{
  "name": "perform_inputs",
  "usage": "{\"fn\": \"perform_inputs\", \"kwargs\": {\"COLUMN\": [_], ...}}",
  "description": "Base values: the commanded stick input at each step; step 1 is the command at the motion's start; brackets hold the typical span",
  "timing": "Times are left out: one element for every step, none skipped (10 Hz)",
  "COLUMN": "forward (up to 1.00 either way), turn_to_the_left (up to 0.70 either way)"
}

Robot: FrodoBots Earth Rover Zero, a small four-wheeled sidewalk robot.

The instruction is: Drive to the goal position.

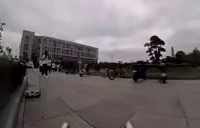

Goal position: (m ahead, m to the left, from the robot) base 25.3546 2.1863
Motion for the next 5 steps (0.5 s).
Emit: {"fn": "perform_inputs", "kwargs": {"forward": [0.45,0.08,0.00,0.00,0.00], "turn_to_the_left": [0.00,0.00,0.00,0.00,0.00]}}
